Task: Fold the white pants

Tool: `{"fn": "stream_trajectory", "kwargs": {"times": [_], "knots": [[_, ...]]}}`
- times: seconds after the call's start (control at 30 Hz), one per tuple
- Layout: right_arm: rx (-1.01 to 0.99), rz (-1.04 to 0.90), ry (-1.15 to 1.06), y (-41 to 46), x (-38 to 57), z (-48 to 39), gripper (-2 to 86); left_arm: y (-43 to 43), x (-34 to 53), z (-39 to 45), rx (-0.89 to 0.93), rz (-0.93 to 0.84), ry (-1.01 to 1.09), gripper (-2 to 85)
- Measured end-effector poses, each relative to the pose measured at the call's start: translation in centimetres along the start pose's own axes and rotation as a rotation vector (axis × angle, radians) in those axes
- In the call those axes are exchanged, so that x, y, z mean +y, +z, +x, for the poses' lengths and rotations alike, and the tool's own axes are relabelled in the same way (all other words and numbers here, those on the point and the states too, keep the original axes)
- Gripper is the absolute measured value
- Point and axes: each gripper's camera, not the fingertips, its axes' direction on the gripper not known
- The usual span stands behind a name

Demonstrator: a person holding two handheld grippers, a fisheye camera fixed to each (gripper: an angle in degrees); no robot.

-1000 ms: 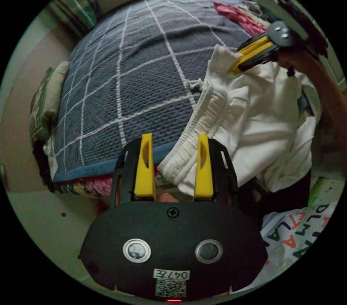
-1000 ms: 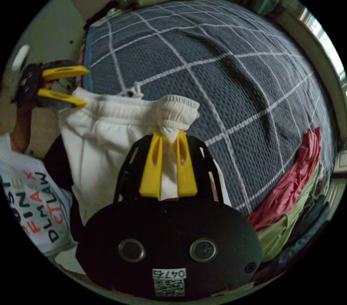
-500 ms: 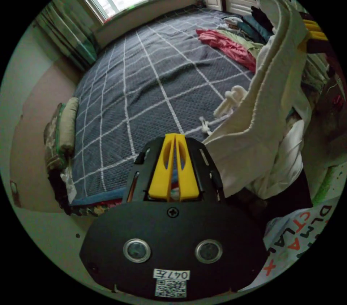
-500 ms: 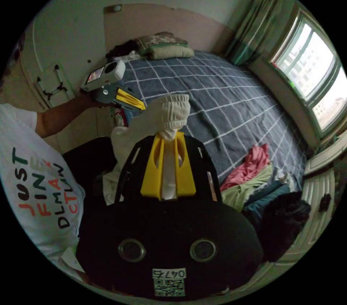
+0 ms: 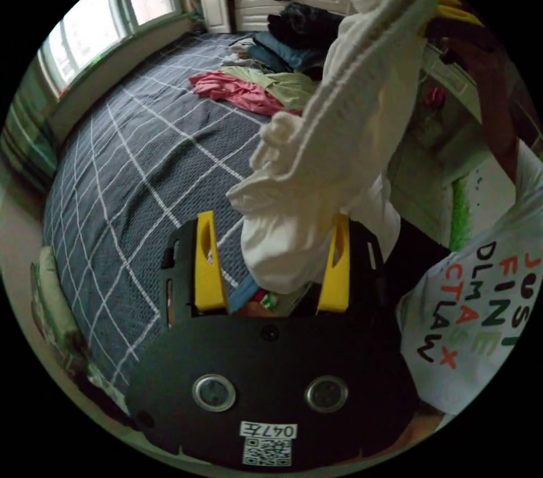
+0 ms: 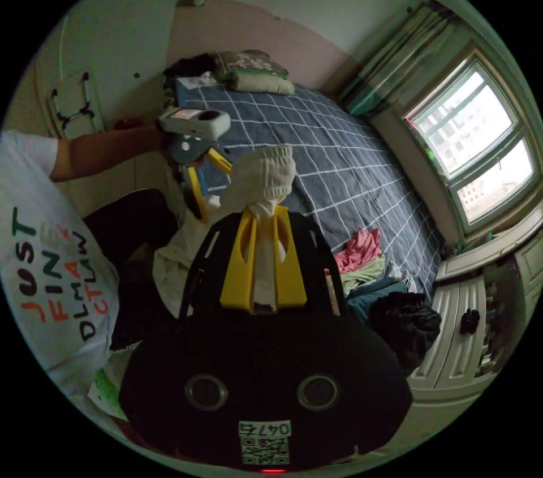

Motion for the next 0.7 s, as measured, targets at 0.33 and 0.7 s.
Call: {"fn": "stream_trajectory", "kwargs": {"times": [0.33,0.7], "knots": [[0.072,-0.085,0.079,-1.2,0.5,-0.3,0.7,-0.6,-2.0,0.7,0.031,0.024,0.148,7.3],[0.363,-0.023,0.371,-0.9,-12.2,12.5,0.8,-10.8,-9.7,-17.3,-0.427,0.258,-0.192,3.7]]}}
